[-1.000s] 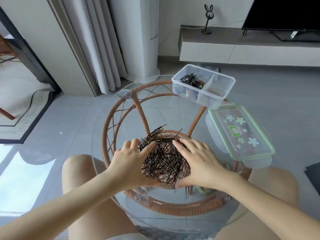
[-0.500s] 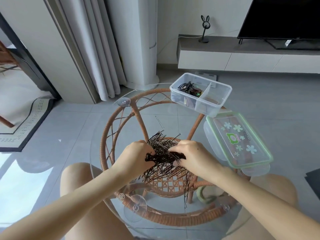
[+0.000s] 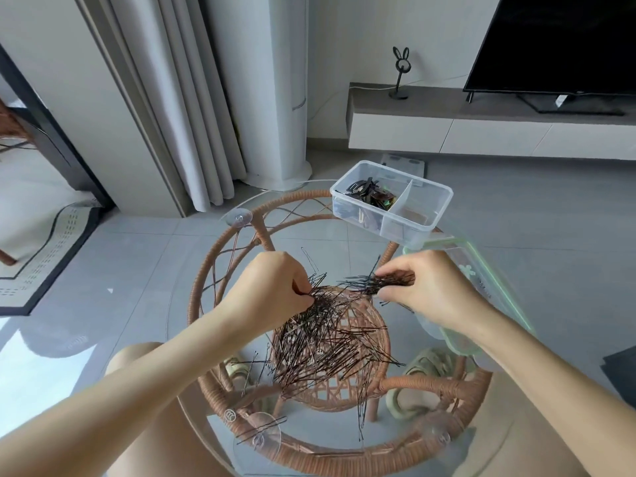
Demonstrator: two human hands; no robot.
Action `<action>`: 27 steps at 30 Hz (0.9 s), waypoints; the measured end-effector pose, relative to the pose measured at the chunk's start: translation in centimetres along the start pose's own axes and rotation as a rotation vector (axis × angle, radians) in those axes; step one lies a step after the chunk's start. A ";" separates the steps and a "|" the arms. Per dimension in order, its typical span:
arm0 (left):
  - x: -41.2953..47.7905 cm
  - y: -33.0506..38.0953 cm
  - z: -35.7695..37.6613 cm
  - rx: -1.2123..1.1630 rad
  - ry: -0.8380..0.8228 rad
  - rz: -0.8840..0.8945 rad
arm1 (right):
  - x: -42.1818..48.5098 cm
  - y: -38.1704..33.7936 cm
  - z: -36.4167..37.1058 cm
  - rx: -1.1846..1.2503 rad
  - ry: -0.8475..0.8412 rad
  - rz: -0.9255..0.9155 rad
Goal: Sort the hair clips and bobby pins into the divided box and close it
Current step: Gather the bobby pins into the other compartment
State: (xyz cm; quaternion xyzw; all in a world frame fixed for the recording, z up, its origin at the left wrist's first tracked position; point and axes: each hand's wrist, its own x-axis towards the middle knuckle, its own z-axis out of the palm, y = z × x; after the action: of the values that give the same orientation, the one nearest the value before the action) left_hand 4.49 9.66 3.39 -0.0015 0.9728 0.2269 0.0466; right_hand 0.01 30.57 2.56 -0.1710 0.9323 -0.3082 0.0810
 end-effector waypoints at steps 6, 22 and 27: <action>1.5 1.7 -1.5 -0.021 0.025 0.007 | 1.2 0.8 -3.6 0.061 0.069 0.042; 8.6 6.2 -2.8 -0.145 0.077 0.096 | 14.6 4.8 -7.7 -0.286 0.176 0.300; 11.8 8.2 -2.5 -0.215 0.088 0.112 | 16.1 5.8 -5.7 -0.282 -0.030 0.334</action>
State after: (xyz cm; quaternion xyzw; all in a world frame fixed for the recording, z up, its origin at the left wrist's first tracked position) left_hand -7.66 16.15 8.22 0.0380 0.9426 0.3318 -0.0092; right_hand -17.97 32.11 2.85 -0.0287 0.9803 -0.1544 0.1201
